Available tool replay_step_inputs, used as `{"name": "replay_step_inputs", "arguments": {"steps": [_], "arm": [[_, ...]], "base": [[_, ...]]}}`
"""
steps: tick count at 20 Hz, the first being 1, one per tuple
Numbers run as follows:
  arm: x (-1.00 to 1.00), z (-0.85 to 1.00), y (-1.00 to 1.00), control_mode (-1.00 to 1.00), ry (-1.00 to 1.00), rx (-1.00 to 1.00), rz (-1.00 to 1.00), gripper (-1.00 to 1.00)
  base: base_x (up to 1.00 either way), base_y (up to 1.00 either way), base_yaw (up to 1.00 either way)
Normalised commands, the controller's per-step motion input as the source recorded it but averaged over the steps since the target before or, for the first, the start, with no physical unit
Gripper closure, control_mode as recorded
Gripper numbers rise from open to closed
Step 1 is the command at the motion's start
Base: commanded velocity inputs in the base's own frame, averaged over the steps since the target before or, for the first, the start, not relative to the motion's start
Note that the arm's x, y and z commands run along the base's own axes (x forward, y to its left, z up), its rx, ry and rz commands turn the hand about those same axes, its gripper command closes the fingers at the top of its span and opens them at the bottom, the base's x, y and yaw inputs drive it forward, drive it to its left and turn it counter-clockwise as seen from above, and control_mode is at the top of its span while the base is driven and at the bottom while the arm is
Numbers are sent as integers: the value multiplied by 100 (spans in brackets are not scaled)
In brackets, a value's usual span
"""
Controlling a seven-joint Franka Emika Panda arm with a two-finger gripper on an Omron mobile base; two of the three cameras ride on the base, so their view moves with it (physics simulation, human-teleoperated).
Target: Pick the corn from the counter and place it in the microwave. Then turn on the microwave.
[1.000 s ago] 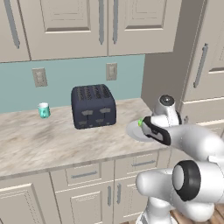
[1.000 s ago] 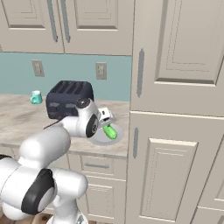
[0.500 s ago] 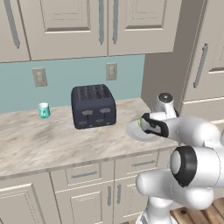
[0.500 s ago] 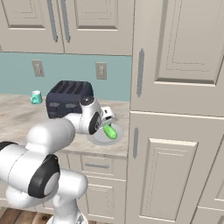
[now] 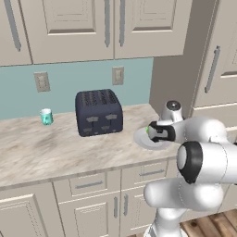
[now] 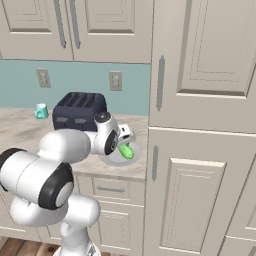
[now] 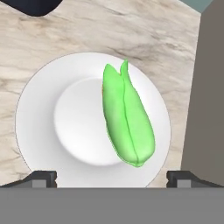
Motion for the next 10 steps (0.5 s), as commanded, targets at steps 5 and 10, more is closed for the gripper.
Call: {"name": "replay_step_inputs", "arguments": {"steps": [5,10], "arm": [[10,-20,-7,-100,0,0,0,-100],[10,-18,-7,-100,0,0,0,-100]], "base": [[0,0,0],[0,0,0]]}}
